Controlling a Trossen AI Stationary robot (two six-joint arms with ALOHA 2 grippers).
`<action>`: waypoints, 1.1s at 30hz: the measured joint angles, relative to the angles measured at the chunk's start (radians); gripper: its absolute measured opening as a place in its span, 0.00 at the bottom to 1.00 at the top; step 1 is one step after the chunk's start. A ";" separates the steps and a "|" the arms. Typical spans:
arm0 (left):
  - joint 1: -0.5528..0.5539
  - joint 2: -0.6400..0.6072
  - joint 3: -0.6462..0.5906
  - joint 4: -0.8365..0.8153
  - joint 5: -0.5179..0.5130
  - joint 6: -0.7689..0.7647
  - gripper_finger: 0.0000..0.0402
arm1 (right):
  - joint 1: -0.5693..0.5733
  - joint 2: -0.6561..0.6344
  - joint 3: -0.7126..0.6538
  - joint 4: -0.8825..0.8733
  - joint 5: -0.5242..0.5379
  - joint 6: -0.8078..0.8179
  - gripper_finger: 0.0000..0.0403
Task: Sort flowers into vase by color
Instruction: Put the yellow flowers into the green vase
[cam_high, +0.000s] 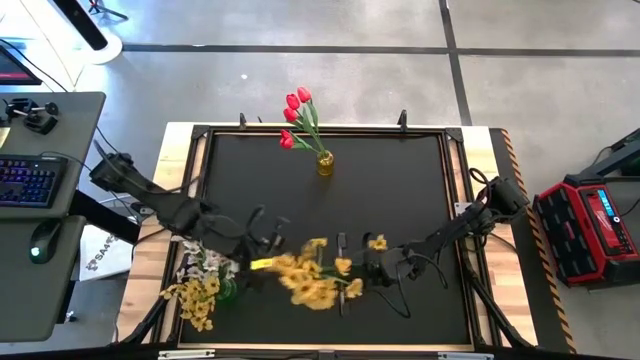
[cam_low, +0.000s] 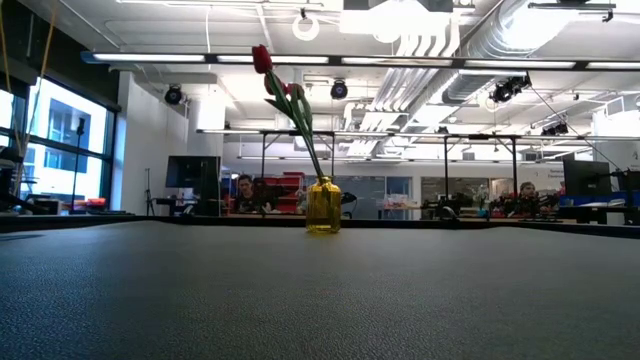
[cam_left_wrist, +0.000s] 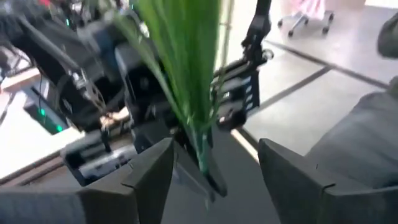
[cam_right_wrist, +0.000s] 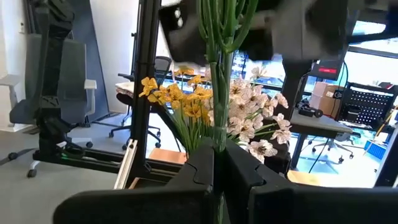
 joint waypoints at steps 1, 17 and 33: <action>0.007 0.012 -0.004 0.002 0.000 -0.001 0.56 | 0.000 0.000 0.000 0.001 0.001 -0.005 0.00; 0.052 0.173 -0.004 0.314 0.135 0.127 0.53 | 0.014 0.000 0.000 0.001 0.002 -0.012 0.00; 0.052 0.159 -0.004 0.397 0.206 0.146 0.23 | 0.015 0.000 0.000 -0.005 0.006 -0.016 0.00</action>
